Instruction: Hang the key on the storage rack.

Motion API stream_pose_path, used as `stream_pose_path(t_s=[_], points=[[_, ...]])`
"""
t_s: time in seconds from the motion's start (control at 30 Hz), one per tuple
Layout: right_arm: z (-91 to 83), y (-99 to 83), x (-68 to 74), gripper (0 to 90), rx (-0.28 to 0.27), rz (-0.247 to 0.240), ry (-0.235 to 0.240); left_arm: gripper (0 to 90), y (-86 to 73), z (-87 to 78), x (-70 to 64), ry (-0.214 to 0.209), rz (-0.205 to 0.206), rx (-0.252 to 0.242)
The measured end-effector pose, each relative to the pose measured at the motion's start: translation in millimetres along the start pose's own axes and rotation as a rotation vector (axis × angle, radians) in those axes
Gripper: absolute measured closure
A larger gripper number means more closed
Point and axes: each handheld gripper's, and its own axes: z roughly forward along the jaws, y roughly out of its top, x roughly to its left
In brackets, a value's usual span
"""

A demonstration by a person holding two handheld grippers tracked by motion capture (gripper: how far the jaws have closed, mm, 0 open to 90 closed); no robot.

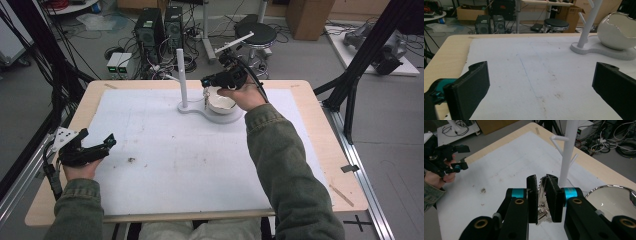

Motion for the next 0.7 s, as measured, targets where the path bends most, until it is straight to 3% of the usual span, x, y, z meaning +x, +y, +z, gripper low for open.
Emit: stream_pose_path(t_s=[0.7], points=[[22.0, 40.4, 0.5, 80.6, -0.014, -0.014, 0.021, 1.7, -0.3, 0.6, 1.5, -0.002, -0.005, -0.002]])
